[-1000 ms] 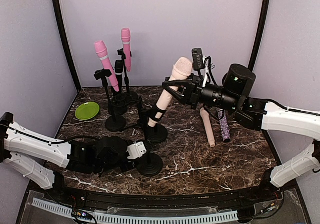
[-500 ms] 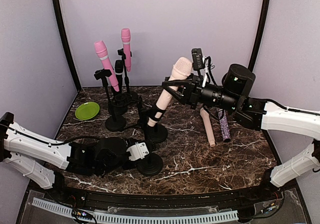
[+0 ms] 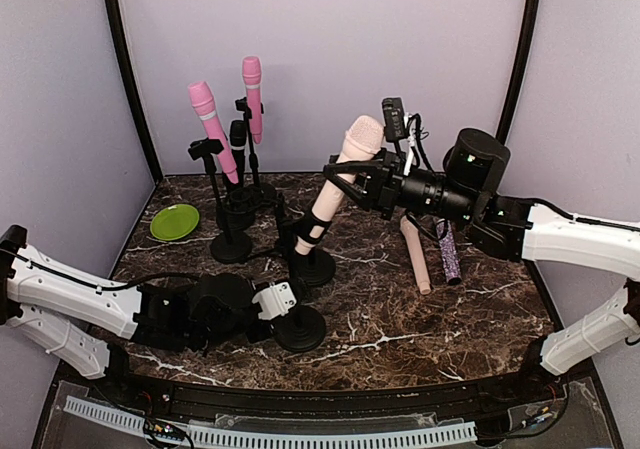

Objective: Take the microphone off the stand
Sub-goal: Unscrew the knob on the microphone stand, then adjust the microphone stand with the microphone at the center of the board, then hold the microphone stand with the microphone at the center of the board, then remove the microphone from the microphone stand.

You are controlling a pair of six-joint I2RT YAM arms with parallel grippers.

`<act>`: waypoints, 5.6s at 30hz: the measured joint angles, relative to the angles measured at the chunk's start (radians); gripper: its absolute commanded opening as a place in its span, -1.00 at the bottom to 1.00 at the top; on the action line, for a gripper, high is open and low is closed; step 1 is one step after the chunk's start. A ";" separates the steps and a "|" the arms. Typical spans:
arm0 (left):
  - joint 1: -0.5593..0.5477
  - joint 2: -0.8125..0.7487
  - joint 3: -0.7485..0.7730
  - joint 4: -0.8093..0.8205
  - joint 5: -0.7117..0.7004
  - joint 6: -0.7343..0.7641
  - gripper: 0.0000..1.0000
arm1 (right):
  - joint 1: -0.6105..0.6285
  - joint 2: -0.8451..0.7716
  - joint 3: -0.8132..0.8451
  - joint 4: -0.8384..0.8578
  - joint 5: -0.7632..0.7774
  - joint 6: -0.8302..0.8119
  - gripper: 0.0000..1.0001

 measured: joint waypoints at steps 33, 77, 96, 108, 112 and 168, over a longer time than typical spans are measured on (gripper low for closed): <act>0.268 -0.333 -0.053 -0.045 0.600 -0.476 0.58 | 0.033 0.009 -0.042 -0.181 0.077 -0.076 0.58; 0.375 -0.043 0.202 -0.280 0.859 -0.263 -0.90 | 0.022 0.059 -0.087 -0.001 0.076 0.039 -0.65; 0.383 -0.044 0.174 -0.224 0.880 -0.160 -1.00 | 0.000 0.063 -0.019 -0.144 0.157 0.128 -0.77; 0.384 -0.033 0.172 -0.194 0.878 -0.168 -1.00 | -0.005 0.061 0.025 -0.239 0.166 0.143 -0.69; 0.380 -0.032 0.172 -0.194 0.893 -0.167 -1.00 | -0.019 0.040 0.016 -0.233 0.045 0.070 -0.69; 0.349 0.066 0.235 -0.157 0.863 -0.138 -1.00 | -0.137 0.074 0.138 -0.438 -0.034 0.106 -0.70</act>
